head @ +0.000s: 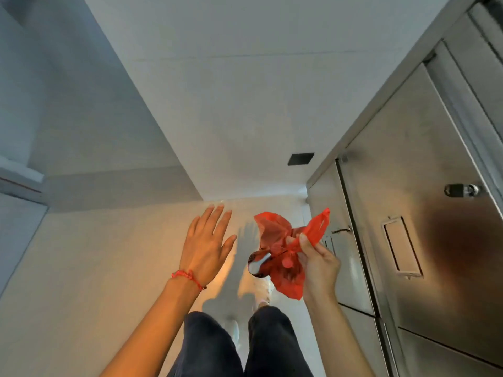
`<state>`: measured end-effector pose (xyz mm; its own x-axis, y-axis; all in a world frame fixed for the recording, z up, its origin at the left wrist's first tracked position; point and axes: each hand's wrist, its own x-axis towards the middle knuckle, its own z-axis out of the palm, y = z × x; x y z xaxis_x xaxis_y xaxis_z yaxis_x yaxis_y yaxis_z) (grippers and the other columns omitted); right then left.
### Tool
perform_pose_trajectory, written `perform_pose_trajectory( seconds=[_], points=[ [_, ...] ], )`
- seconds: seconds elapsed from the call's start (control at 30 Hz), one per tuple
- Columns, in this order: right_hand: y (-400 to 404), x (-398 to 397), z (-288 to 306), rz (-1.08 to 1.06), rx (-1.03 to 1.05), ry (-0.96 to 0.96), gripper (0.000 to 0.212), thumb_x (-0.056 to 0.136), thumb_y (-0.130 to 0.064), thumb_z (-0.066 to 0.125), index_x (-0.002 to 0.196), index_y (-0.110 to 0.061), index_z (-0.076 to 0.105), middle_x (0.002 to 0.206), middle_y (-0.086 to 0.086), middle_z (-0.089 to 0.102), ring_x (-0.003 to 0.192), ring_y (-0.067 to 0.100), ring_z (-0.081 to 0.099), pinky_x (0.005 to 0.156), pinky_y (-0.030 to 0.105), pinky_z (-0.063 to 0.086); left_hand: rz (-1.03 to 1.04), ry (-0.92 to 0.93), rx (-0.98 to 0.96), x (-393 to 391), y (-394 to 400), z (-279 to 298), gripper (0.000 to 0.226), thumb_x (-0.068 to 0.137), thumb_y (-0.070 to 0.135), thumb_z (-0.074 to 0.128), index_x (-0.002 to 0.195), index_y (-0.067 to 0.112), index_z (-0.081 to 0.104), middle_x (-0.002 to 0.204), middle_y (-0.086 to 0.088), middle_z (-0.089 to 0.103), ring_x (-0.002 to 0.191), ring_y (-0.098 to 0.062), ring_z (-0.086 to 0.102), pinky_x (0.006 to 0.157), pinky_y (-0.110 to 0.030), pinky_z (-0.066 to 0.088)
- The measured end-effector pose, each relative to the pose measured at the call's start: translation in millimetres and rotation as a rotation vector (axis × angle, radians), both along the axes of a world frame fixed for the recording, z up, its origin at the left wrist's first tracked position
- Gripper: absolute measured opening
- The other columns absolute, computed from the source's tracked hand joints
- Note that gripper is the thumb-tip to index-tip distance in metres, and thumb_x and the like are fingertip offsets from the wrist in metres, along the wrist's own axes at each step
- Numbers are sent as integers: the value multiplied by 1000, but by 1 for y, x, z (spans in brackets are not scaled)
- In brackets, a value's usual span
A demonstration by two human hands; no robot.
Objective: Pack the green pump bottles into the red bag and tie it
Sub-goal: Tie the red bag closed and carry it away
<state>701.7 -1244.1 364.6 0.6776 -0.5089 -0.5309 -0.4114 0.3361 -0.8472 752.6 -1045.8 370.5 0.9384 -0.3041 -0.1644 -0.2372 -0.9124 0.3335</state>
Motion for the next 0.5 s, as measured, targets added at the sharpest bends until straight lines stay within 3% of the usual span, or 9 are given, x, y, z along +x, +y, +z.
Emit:
perform_pose_trajectory(
  seconds=[0.1,0.37,0.5],
  points=[
    [-10,47,-33,12,20,38,10,80,-23,69,75,-18,76,80,11,75,83,27,70,79,38,55,20,3,3,44,-13,-25,46,89,32,46,128,6,45,134,-20,49,125,-39,43,100,-53,35],
    [-22,133,-138,-60,14,65,17,80,-11,68,68,-19,76,66,-1,74,65,11,68,60,18,52,-31,38,0,135,-29,-120,53,91,40,27,124,4,49,130,-21,52,122,-40,46,96,-55,39],
    [-24,161,-218,-119,6,75,12,81,-8,67,72,-12,74,62,-4,73,64,6,68,60,14,51,-65,41,3,167,-30,-198,59,93,46,18,128,7,44,134,-19,49,126,-37,41,100,-52,32]
  ],
)
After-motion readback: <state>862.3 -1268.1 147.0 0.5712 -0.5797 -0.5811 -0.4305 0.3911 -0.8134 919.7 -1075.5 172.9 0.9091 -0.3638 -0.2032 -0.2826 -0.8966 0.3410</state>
